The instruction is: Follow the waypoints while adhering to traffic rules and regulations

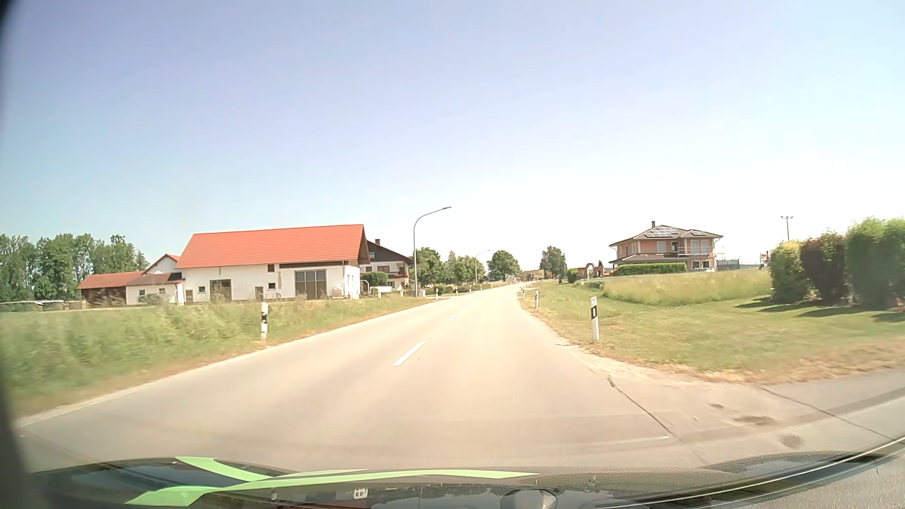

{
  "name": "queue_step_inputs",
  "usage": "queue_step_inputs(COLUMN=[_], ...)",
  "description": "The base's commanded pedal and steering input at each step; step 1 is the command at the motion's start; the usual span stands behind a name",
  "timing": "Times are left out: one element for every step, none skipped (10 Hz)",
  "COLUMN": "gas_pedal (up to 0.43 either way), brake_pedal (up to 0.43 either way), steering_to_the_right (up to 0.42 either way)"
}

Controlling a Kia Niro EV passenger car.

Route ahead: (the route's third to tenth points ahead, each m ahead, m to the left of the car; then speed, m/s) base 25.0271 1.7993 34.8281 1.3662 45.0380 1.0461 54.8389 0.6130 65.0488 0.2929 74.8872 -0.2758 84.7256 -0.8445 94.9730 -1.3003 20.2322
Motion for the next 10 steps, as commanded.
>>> queue_step_inputs(gas_pedal=[0.079, 0.087, 0.087, 0.087, 0.087, 0.087, 0.087, 0.087, 0.130, 0.138], brake_pedal=[0.000, 0.000, 0.000, 0.000, 0.000, 0.000, 0.000, 0.000, 0.000, 0.000], steering_to_the_right=[0.002, 0.002, 0.002, 0.002, 0.002, 0.002, 0.002, 0.002, 0.002, 0.002])
